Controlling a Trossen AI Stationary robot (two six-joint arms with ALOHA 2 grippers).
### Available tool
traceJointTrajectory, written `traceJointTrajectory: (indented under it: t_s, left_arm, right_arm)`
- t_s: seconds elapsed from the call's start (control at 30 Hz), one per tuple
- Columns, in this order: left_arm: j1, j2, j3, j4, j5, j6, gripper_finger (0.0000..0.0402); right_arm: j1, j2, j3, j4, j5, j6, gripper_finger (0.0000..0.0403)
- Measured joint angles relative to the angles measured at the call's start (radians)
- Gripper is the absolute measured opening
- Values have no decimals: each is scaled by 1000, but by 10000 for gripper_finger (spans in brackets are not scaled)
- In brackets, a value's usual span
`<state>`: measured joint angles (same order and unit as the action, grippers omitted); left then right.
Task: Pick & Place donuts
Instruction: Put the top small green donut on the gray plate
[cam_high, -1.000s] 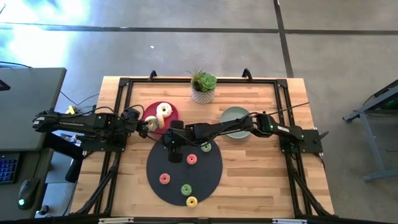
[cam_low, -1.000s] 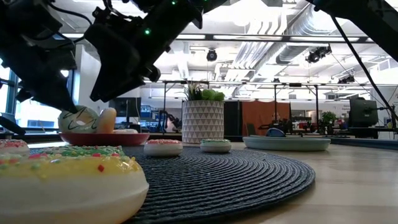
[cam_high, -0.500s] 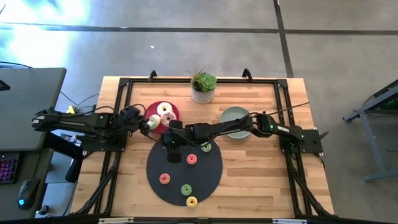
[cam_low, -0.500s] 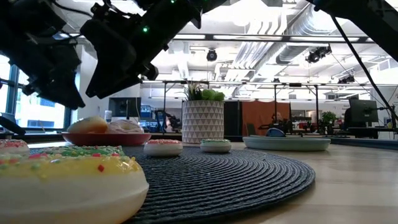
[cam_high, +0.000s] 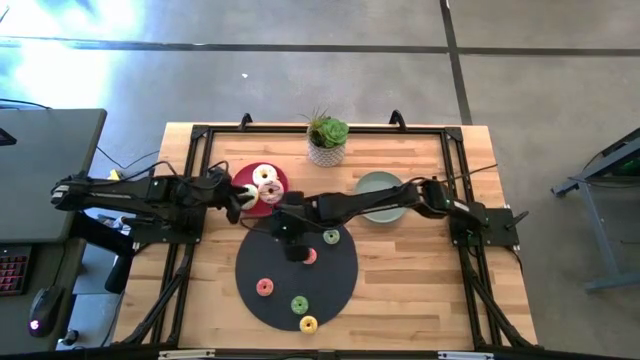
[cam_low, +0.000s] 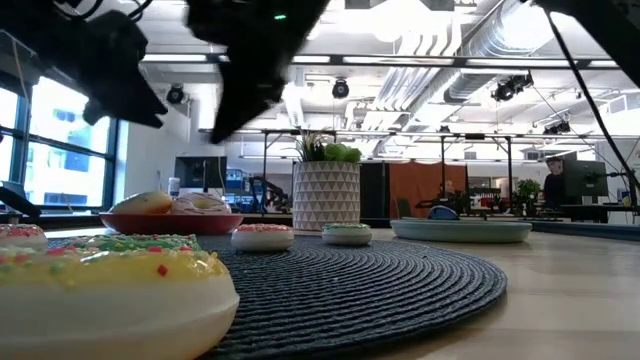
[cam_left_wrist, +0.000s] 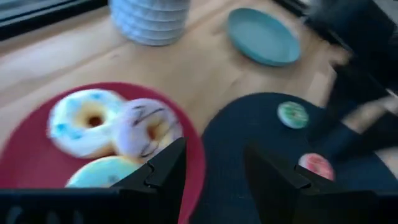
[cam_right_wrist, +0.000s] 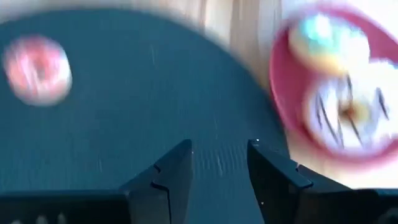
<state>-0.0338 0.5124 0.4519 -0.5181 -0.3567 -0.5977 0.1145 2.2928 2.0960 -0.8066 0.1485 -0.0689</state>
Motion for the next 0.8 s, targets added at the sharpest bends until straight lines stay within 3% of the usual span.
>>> traceJointTrajectory:
  t_s: [0.1,0.23,0.5,0.8]
  left_arm:
    - [1,43,0,59,26,32,154]
    - [1,115,0,127,26,52,154]
    - [0,245,-1,249,63,104,154]
    - [0,298,-1,248,69,123,154]
  right_arm:
    - [14,-40,-1,-201,46,0,160]
    - [22,-67,-2,-392,-14,-10,181]
    - [23,-64,-182,-368,-41,67,201]
    - [16,-63,-348,-205,-33,87,198]
